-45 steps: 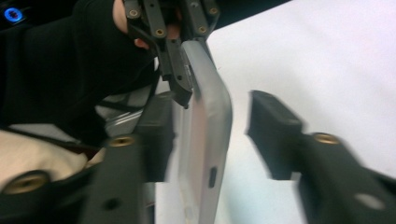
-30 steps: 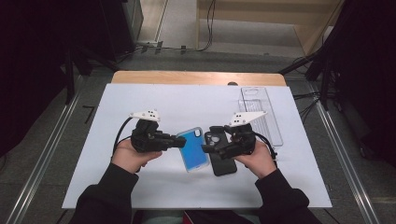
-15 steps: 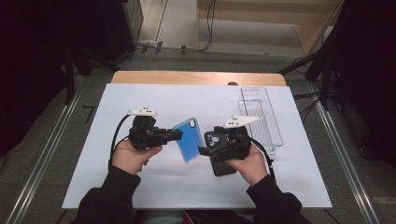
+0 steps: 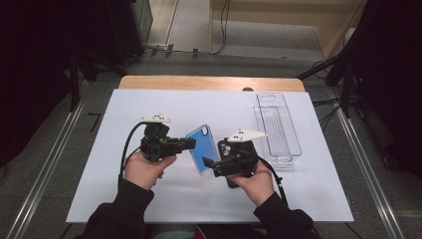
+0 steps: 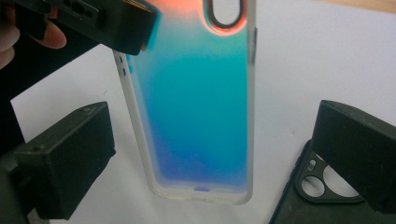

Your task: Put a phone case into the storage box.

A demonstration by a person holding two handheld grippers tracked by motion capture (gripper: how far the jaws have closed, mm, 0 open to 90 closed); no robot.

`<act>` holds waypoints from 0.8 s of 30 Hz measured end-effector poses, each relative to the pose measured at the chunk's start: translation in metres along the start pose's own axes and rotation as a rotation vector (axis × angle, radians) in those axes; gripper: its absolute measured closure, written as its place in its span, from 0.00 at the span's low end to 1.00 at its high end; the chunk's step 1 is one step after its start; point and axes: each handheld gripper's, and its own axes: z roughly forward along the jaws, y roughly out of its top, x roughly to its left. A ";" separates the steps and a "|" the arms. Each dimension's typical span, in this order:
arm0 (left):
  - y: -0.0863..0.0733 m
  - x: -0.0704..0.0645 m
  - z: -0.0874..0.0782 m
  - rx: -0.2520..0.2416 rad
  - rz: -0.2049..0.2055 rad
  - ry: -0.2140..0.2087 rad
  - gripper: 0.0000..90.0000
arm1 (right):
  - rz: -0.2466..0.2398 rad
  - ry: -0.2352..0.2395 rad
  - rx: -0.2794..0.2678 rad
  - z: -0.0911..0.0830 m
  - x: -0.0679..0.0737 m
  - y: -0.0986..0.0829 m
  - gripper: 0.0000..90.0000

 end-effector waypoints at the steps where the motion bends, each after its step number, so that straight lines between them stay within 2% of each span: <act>1: 0.000 -0.002 0.001 0.001 -0.004 0.006 0.90 | -0.001 -0.003 0.001 0.001 0.001 0.000 0.00; 7: -0.001 -0.009 0.006 0.021 -0.009 0.011 0.90 | 0.009 -0.008 0.010 0.007 0.005 -0.001 0.00; 16: -0.004 -0.017 0.013 0.031 -0.021 0.004 0.90 | -0.013 -0.035 0.022 0.013 0.012 -0.002 0.00; 22: -0.005 -0.021 0.018 0.041 0.000 -0.007 0.90 | -0.009 -0.054 0.024 0.014 0.011 -0.001 0.00; 23: -0.005 -0.021 0.019 0.045 0.001 -0.007 0.90 | -0.008 -0.054 0.024 0.014 0.011 -0.001 0.01; 24: -0.005 -0.022 0.019 0.048 0.002 -0.007 0.90 | -0.013 -0.056 0.027 0.015 0.011 -0.002 0.07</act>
